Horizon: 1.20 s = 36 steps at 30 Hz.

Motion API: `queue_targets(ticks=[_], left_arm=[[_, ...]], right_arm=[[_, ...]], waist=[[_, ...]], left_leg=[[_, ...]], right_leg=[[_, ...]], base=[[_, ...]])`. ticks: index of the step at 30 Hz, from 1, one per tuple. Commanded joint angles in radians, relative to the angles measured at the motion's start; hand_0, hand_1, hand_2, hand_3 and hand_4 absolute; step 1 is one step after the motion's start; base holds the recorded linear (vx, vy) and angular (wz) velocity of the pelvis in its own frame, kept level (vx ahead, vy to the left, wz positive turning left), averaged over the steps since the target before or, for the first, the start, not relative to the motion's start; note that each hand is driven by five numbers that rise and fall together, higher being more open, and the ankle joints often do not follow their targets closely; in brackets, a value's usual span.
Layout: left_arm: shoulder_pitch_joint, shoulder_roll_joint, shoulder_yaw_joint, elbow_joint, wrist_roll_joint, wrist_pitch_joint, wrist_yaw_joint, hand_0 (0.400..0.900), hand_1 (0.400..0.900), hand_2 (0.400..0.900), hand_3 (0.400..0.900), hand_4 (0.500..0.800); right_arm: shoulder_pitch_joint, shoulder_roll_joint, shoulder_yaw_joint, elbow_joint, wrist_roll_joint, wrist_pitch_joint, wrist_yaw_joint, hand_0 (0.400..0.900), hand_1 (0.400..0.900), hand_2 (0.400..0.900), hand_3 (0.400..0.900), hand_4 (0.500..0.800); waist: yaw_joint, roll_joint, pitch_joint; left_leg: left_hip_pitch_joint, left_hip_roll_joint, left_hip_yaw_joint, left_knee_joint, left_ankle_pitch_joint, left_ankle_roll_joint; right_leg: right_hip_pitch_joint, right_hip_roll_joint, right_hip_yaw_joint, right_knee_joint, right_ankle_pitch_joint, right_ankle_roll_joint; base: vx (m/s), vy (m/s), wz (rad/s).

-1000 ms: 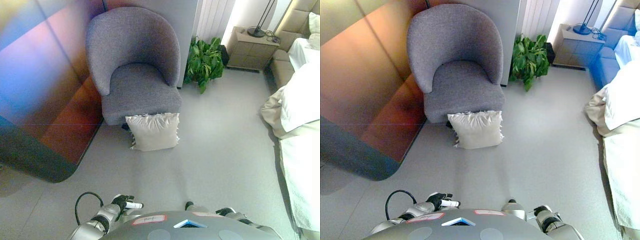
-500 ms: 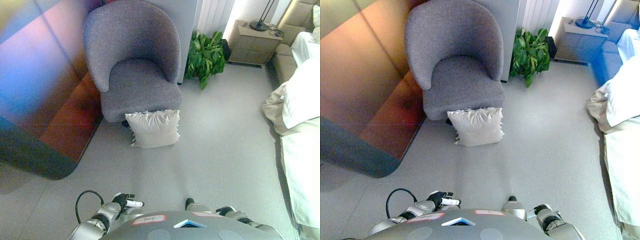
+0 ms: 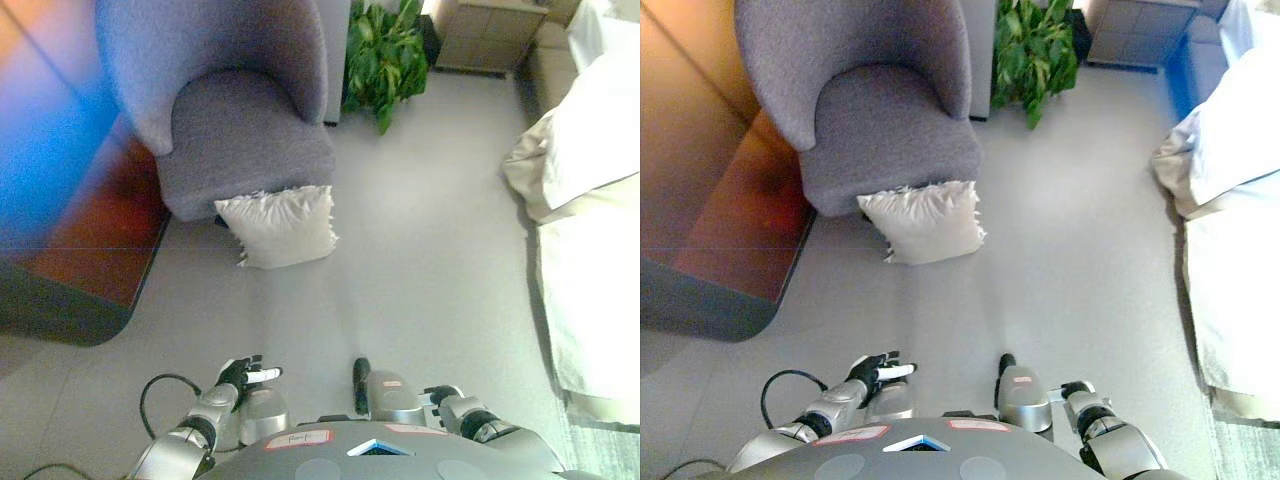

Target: Pick up the pillow and put it on the sofa.

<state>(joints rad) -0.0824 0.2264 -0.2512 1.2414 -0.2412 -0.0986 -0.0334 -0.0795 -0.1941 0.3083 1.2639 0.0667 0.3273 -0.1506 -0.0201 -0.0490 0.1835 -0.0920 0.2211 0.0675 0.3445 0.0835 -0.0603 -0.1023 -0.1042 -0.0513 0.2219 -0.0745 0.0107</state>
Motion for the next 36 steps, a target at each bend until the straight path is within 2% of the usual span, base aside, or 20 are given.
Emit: queue_targets(ticks=[1, 5, 7, 11, 12, 13, 14, 15, 16, 18, 19, 21, 23, 25, 27, 29, 31, 33, 35, 36], left_arm=[[-0.009, -0.028, 0.022, -0.034, -0.091, -0.079, -0.076, 0.900, 0.900, 0.900, 0.900, 0.800], [0.023, -0.048, 0.023, -0.041, -0.141, -0.131, -0.073, 0.900, 0.900, 0.900, 0.900, 0.800], [0.042, -0.052, 0.036, -0.051, -0.181, -0.127, -0.071, 0.900, 0.900, 0.900, 0.900, 0.800], [0.070, -0.062, 0.047, -0.062, -0.168, -0.128, -0.065, 0.900, 0.900, 0.900, 0.900, 0.800], [0.069, -0.063, 0.045, -0.061, -0.148, -0.133, -0.050, 0.900, 0.900, 0.900, 0.900, 0.800], [0.065, -0.065, 0.034, -0.069, -0.124, -0.125, -0.030, 0.900, 0.900, 0.900, 0.900, 0.800], [0.060, -0.060, 0.026, -0.067, -0.135, -0.125, -0.053, 0.900, 0.900, 0.900, 0.900, 0.800], [0.065, -0.055, 0.027, -0.064, -0.145, -0.112, -0.021, 0.900, 0.900, 0.900, 0.900, 0.800], [0.068, -0.044, 0.033, -0.067, -0.112, -0.103, -0.037, 0.900, 0.900, 0.900, 0.900, 0.800], [0.048, -0.015, 0.008, -0.060, -0.053, -0.073, -0.127, 0.900, 0.900, 0.900, 0.900, 0.800], [0.029, -0.002, -0.019, -0.063, -0.034, -0.055, -0.146, 0.900, 0.900, 0.900, 0.900, 0.800], [-0.010, 0.016, -0.054, -0.055, -0.040, -0.037, -0.166, 0.900, 0.900, 0.900, 0.900, 0.800], [-0.034, 0.035, -0.061, -0.058, -0.045, -0.017, -0.179, 0.900, 0.900, 0.900, 0.900, 0.800], [-0.081, 0.054, -0.077, -0.057, -0.052, -0.042, -0.147, 0.900, 0.900, 0.900, 0.900, 0.800], [-0.125, 0.061, -0.082, -0.059, -0.071, -0.071, -0.123, 0.900, 0.900, 0.900, 0.900, 0.800], [-0.148, 0.065, -0.082, -0.061, -0.078, -0.091, -0.114, 0.900, 0.900, 0.900, 0.900, 0.800], [-0.148, 0.067, -0.082, -0.077, -0.065, -0.106, -0.089, 0.900, 0.900, 0.900, 0.900, 0.800], [-0.128, 0.062, -0.077, -0.075, -0.023, -0.152, -0.071, 0.900, 0.900, 0.900, 0.900, 0.800], [-0.111, 0.063, -0.076, -0.094, -0.031, -0.132, -0.035, 0.900, 0.900, 0.900, 0.900, 0.800], [-0.105, 0.071, -0.084, -0.097, -0.057, -0.118, -0.042, 0.900, 0.900, 0.900, 0.900, 0.800]], right_arm=[[0.011, -0.034, -0.011, 0.041, -0.020, 0.038, -0.024, 0.900, 0.900, 0.900, 0.900, 0.800], [0.027, -0.043, -0.002, 0.047, -0.066, 0.022, -0.019, 0.900, 0.900, 0.900, 0.900, 0.800], [0.040, -0.043, 0.002, 0.043, -0.092, 0.015, -0.016, 0.900, 0.900, 0.900, 0.900, 0.800], [0.056, -0.033, -0.009, 0.035, -0.068, 0.009, -0.046, 0.900, 0.900, 0.900, 0.900, 0.800], [0.055, -0.028, -0.018, 0.035, -0.055, 0.005, -0.050, 0.900, 0.900, 0.900, 0.900, 0.800], [0.052, -0.020, -0.026, 0.039, -0.048, 0.001, -0.055, 0.900, 0.900, 0.900, 0.900, 0.800], [0.046, -0.010, -0.036, 0.036, -0.030, 0.011, -0.070, 0.900, 0.900, 0.900, 0.900, 0.800], [0.040, -0.013, -0.049, 0.029, -0.005, 0.025, -0.093, 0.900, 0.900, 0.900, 0.900, 0.800], [0.049, -0.005, -0.074, 0.024, 0.001, 0.028, -0.120, 0.900, 0.900, 0.900, 0.900, 0.800], [0.066, 0.002, -0.077, 0.023, -0.007, 0.025, -0.124, 0.900, 0.900, 0.900, 0.900, 0.800], [0.068, 0.005, -0.078, 0.022, 0.006, 0.012, -0.127, 0.900, 0.900, 0.900, 0.900, 0.800], [0.054, 0.006, -0.094, 0.018, 0.028, -0.013, -0.122, 0.900, 0.900, 0.900, 0.900, 0.800], [0.031, -0.007, -0.096, 0.003, 0.011, -0.038, -0.095, 0.900, 0.900, 0.900, 0.900, 0.800], [-0.025, -0.029, -0.064, -0.017, -0.024, -0.083, -0.067, 0.900, 0.900, 0.900, 0.900, 0.800], [-0.077, -0.041, -0.031, -0.039, -0.019, -0.141, -0.036, 0.900, 0.900, 0.900, 0.900, 0.800], [-0.100, -0.044, -0.012, -0.057, -0.064, -0.169, -0.049, 0.900, 0.900, 0.900, 0.900, 0.800], [-0.119, -0.048, 0.013, -0.086, -0.129, -0.169, -0.073, 0.900, 0.900, 0.900, 0.900, 0.800], [-0.124, -0.056, 0.023, -0.086, -0.229, -0.198, -0.084, 0.900, 0.900, 0.900, 0.900, 0.800], [-0.132, -0.071, 0.046, -0.100, -0.337, -0.199, -0.101, 0.900, 0.900, 0.900, 0.900, 0.800], [-0.136, -0.081, 0.073, -0.079, -0.339, -0.224, -0.148, 0.900, 0.900, 0.900, 0.900, 0.800]], waist=[[0.015, 0.071, 0.045], [0.088, 0.116, 0.037], [0.111, 0.121, 0.031], [0.144, 0.135, 0.004], [0.146, 0.139, -0.009], [0.150, 0.133, -0.020], [0.164, 0.128, -0.034], [0.170, 0.120, -0.037], [0.172, 0.105, -0.042], [0.145, 0.082, -0.057], [0.129, 0.067, -0.057], [0.111, 0.071, -0.047], [0.094, 0.068, -0.032], [0.066, 0.074, 0.025], [0.030, 0.049, 0.079], [0.002, 0.034, 0.098], [-0.005, 0.023, 0.106], [-0.002, 0.004, 0.104], [0.004, 0.000, 0.109], [0.011, 0.000, 0.115]], left_leg=[[-0.101, -0.008, 0.038, -0.077, 0.100, -0.021], [-0.181, -0.021, -0.008, -0.372, 0.228, -0.067], [-0.224, -0.007, -0.009, -0.412, 0.256, -0.079], [-0.303, 0.051, 0.094, -0.406, 0.309, -0.103], [-0.294, 0.059, 0.157, -0.377, 0.294, -0.097], [-0.311, 0.081, 0.227, -0.393, 0.230, -0.080], [-0.290, 0.066, 0.218, -0.366, 0.212, -0.066], [-0.280, 0.044, 0.200, -0.316, 0.184, -0.049], [-0.314, 0.021, 0.142, -0.182, 0.191, -0.045], [-0.305, 0.005, 0.171, -0.169, 0.160, -0.006], [-0.278, -0.027, 0.167, -0.193, 0.127, 0.015], [-0.207, -0.059, 0.163, -0.247, 0.099, 0.031], [-0.155, -0.059, 0.179, -0.279, 0.094, 0.021], [-0.106, -0.044, 0.163, -0.308, 0.080, -0.002], [-0.093, -0.061, 0.114, -0.311, 0.038, -0.006], [-0.078, -0.069, 0.068, -0.302, -0.020, -0.008], [-0.062, -0.056, 0.024, -0.265, -0.080, -0.002], [-0.068, -0.036, -0.022, -0.181, -0.132, -0.008], [-0.087, -0.018, -0.063, -0.123, -0.143, -0.005], [-0.088, -0.003, -0.077, -0.127, -0.135, -0.009]], right_leg=[[0.181, 0.085, -0.013, -0.033, -0.070, -0.003], [0.330, 0.072, 0.035, -0.070, -0.150, 0.020], [0.391, 0.049, 0.050, -0.062, -0.215, 0.027], [0.499, -0.020, 0.018, -0.029, -0.315, 0.069], [0.526, -0.045, 0.002, -0.004, -0.322, 0.092], [0.547, -0.068, -0.014, 0.024, -0.306, 0.111], [0.546, -0.100, -0.023, 0.071, -0.264, 0.136], [0.539, -0.122, -0.033, 0.111, -0.240, 0.146], [0.549, -0.149, -0.023, 0.156, -0.162, 0.157], [0.511, -0.112, 0.044, 0.193, -0.044, 0.145], [0.453, -0.116, 0.033, 0.222, 0.019, 0.149], [0.330, -0.127, -0.018, 0.216, 0.055, 0.149], [0.231, -0.144, -0.074, 0.139, 0.047, 0.146], [0.041, -0.147, -0.098, 0.028, 0.069, 0.133], [-0.104, -0.170, -0.029, -0.106, 0.220, 0.152], [-0.160, -0.196, 0.020, -0.215, 0.297, 0.165], [-0.194, -0.210, 0.037, -0.209, 0.305, 0.168], [-0.174, -0.207, 0.041, -0.211, 0.258, 0.176], [-0.198, -0.195, 0.066, -0.087, 0.240, 0.174], [-0.203, -0.209, 0.059, -0.061, 0.229, 0.185]], base=[[0.48, 0.198, -0.49], [0.75, 0.312, -0.90], [0.81, 0.375, -0.72], [0.77, 0.460, -0.26], [0.77, 0.543, 0.10], [0.89, 0.629, 0.05], [0.80, 0.536, -0.04], [0.72, 0.443, -0.09], [0.63, 0.346, 0.13], [0.56, 0.275, 0.59], [0.41, 0.196, 0.65], [0.37, 0.122, 0.41], [0.26, -0.018, 0.16], [0.00, -0.218, 0.27], [0.04, -0.360, 0.84], [0.36, -0.399, 1.13], [0.43, -0.410, 0.97], [0.49, -0.445, 0.85], [0.34, -0.330, 0.61], [0.28, -0.251, 0.52]])
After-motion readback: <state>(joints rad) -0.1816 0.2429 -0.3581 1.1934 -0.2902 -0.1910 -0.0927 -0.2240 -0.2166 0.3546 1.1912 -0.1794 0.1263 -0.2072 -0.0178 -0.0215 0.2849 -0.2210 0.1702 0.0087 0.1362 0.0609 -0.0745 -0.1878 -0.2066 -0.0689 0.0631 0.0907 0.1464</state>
